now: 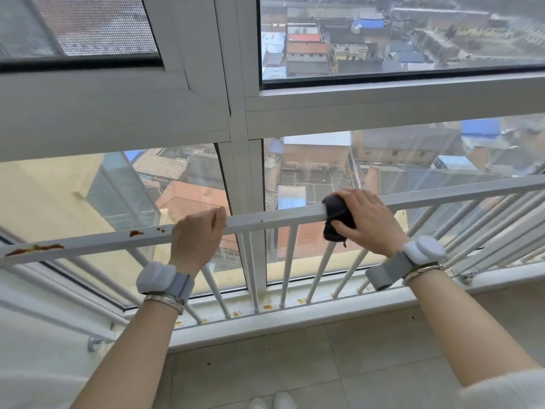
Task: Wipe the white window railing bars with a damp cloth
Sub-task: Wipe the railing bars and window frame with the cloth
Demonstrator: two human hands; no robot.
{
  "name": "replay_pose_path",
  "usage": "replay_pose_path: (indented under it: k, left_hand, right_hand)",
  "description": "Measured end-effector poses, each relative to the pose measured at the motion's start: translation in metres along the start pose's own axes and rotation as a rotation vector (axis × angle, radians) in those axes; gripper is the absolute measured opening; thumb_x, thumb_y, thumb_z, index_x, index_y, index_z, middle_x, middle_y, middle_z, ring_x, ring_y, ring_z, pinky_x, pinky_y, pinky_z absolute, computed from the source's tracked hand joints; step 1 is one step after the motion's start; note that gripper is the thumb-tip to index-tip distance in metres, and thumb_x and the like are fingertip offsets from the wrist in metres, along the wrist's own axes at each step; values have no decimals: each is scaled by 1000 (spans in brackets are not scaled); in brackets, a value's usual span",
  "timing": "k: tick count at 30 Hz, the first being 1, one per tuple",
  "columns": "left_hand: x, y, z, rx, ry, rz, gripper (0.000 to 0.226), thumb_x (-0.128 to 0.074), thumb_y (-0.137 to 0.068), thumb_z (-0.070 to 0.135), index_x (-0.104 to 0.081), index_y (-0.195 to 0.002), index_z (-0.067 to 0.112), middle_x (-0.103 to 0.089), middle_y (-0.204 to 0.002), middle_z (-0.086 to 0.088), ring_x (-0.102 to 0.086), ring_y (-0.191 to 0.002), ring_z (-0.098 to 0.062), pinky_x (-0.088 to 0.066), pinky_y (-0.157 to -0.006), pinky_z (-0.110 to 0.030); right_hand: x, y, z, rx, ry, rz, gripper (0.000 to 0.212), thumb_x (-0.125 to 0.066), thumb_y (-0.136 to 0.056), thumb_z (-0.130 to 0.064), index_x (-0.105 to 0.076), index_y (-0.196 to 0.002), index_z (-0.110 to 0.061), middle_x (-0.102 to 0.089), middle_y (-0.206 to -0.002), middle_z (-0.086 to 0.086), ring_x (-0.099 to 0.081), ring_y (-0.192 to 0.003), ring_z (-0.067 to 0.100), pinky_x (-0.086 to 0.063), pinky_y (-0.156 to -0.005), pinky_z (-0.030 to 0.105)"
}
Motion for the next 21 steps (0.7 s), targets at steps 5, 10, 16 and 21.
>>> replay_pose_path:
  k: [5,10,16,21]
  left_hand:
    - [1,1,-2,6,4,26,71,-8,-87,49,-68,-79,11,-63,-60,-8,-50,-52,-23,-30,-54,-26]
    - [0,-2,-7,-50,32,2,68,-11,-90,49,-69,-82,14,-64,-62,-4,-56,-54,-21,-32,-52,-25]
    - [24,6,-44,-149,104,71,43,-31,-92,35,-69,-97,15,-71,-92,-2,-64,-88,-22,-46,-75,-30]
    - [60,22,-123,-116,58,60,35,-37,-92,31,-69,-96,15,-71,-90,-3,-64,-83,-24,-46,-76,-33]
  right_hand:
    - [-8,-9,-21,-72,-105,64,65,-29,-85,-62,-52,-123,-14,-56,-117,5,-45,-106,27,-27,-93,36]
    - [-20,-21,-69,-143,-121,205,48,-23,-93,-42,-60,-102,-13,-62,-98,6,-51,-90,31,-28,-82,37]
    - [-38,-39,-142,-109,-108,263,39,-29,-93,-38,-60,-99,-15,-62,-95,3,-49,-85,25,-30,-80,34]
    - [-55,-60,-225,-133,-102,324,36,-31,-93,-35,-60,-90,-13,-62,-88,4,-51,-80,26,-31,-78,34]
Point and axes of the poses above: each hand's wrist, its own y-axis away from the middle knuckle, its own x-axis out of the back of the hand, z = x × y, the point moved 4 cm from there along -y, towards the middle knuckle
